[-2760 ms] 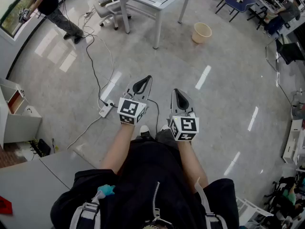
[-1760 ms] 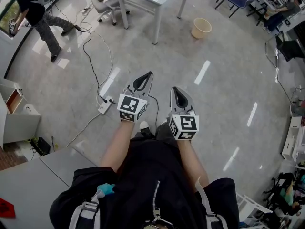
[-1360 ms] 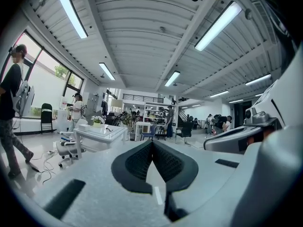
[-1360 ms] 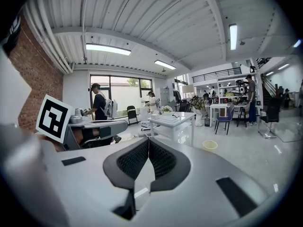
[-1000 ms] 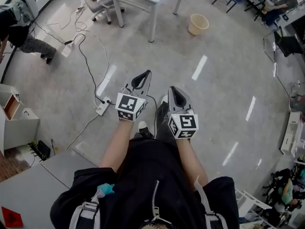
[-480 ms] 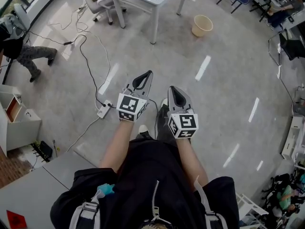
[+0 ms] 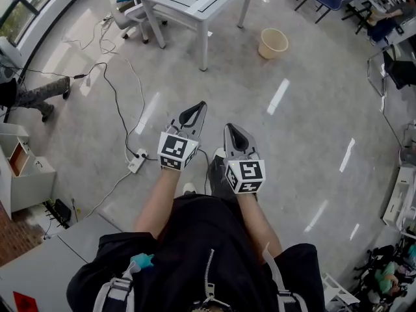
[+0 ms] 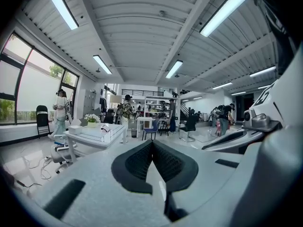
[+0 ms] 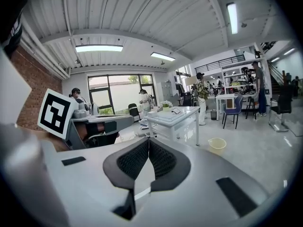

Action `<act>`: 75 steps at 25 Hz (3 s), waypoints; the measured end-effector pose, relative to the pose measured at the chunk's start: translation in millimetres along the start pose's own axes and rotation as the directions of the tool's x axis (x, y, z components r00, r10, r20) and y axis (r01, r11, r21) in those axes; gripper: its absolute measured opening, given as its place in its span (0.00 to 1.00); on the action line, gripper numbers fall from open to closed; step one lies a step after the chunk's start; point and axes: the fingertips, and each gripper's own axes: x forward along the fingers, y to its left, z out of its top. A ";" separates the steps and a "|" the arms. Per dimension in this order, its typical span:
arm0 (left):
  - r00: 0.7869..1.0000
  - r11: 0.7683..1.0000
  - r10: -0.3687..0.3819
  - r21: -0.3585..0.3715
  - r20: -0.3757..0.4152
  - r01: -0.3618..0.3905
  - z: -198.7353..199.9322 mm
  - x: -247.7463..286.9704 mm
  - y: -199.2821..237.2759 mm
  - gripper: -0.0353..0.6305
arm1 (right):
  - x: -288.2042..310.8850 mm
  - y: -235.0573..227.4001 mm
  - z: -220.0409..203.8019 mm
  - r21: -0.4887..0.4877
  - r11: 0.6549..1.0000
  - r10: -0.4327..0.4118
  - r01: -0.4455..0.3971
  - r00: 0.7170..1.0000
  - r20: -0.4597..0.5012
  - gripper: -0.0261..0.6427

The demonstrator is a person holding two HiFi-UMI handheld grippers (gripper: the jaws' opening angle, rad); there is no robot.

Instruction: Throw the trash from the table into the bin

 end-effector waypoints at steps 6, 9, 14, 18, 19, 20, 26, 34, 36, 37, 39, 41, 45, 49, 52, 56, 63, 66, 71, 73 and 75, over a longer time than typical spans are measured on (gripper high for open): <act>1.000 1.000 0.014 0.013 -0.007 -0.014 17.3 54.9 -1.0 0.06 | 23.2 -43.5 21.8 -0.007 0.999 0.037 -0.037 0.999 -0.001 0.06; 1.000 1.000 0.024 0.020 -0.014 -0.023 22.4 77.5 -0.2 0.06 | 33.8 -61.3 29.0 -0.004 0.998 0.059 -0.059 0.998 -0.005 0.06; 0.998 0.998 0.057 0.029 -0.014 -0.056 33.1 103.8 1.8 0.06 | 45.5 -83.4 36.3 -0.005 0.995 0.104 -0.104 0.994 -0.011 0.06; 0.997 0.997 0.078 0.028 -0.014 -0.077 34.8 122.7 8.5 0.06 | 59.0 -100.1 39.9 -0.005 0.993 0.117 -0.117 0.993 -0.017 0.06; 0.997 0.996 0.081 0.028 -0.012 -0.081 35.4 127.1 9.4 0.06 | 61.4 -104.2 40.9 -0.005 0.993 0.118 -0.118 0.993 -0.018 0.06; 0.996 0.996 0.085 0.027 -0.011 -0.085 36.2 131.4 10.5 0.06 | 63.9 -108.1 42.4 -0.006 0.993 0.119 -0.120 0.993 -0.018 0.05; 0.996 0.996 0.085 0.020 -0.003 -0.085 43.6 163.1 29.0 0.06 | 95.5 -126.7 56.2 -0.012 0.993 0.120 -0.121 0.992 -0.028 0.06; 0.998 0.998 0.069 0.005 0.006 -0.069 49.4 221.0 76.2 0.06 | 156.6 -152.9 76.5 -0.027 0.994 0.106 -0.107 0.993 -0.046 0.06; 0.998 0.998 0.062 0.002 0.013 -0.062 52.6 236.7 90.7 0.06 | 175.2 -158.0 81.1 -0.031 0.994 0.103 -0.105 0.993 -0.054 0.06; 0.998 0.998 0.055 0.003 0.017 -0.055 54.4 245.3 98.4 0.06 | 185.8 -161.1 84.0 -0.034 0.994 0.101 -0.103 0.993 -0.058 0.06; 0.999 0.999 0.045 0.001 0.017 -0.045 56.5 261.7 114.6 0.06 | 207.5 -167.1 91.6 -0.036 0.995 0.093 -0.095 0.994 -0.063 0.06; 0.999 0.999 0.037 -0.004 0.009 -0.037 57.6 275.4 130.9 0.06 | 227.5 -171.3 101.3 -0.036 0.995 0.086 -0.088 0.994 -0.061 0.06; 1.000 1.000 0.024 -0.007 0.003 -0.024 61.9 298.3 159.9 0.06 | 262.6 -177.6 116.3 -0.036 0.996 0.077 -0.079 0.995 -0.067 0.06; 1.000 1.000 0.015 -0.009 0.017 -0.015 70.0 317.8 192.1 0.06 | 298.7 -178.2 127.3 -0.039 0.996 0.071 -0.074 0.994 -0.077 0.06; 1.000 1.000 0.015 -0.018 0.015 -0.015 69.9 327.2 217.9 0.06 | 322.4 -173.7 131.0 -0.043 0.997 0.067 -0.071 0.994 -0.084 0.06; 1.000 0.999 0.015 -0.029 0.020 -0.014 71.7 338.1 248.8 0.06 | 348.5 -171.8 136.2 -0.042 0.998 0.050 -0.054 0.995 -0.092 0.05; 0.999 0.999 0.029 -0.033 0.032 -0.028 77.3 345.8 281.0 0.06 | 378.6 -166.7 147.8 -0.058 0.997 0.053 -0.059 0.994 -0.095 0.06; 0.999 0.999 0.036 -0.034 0.037 -0.035 79.6 346.6 291.2 0.06 | 389.6 -164.7 152.8 -0.062 0.996 0.058 -0.063 0.994 -0.093 0.06; 0.998 0.998 0.047 -0.036 0.042 -0.046 80.4 354.9 303.5 0.06 | 404.0 -169.4 159.0 -0.071 0.995 0.062 -0.068 0.994 -0.085 0.06; 0.998 0.998 0.046 -0.034 0.040 -0.044 80.1 358.9 305.1 0.06 | 408.4 -171.7 159.8 -0.064 0.995 0.069 -0.074 0.994 -0.082 0.06; 0.998 0.999 0.042 -0.030 0.037 -0.041 79.6 363.6 304.2 0.06 | 410.9 -177.2 159.8 -0.055 0.996 0.063 -0.067 0.995 -0.078 0.06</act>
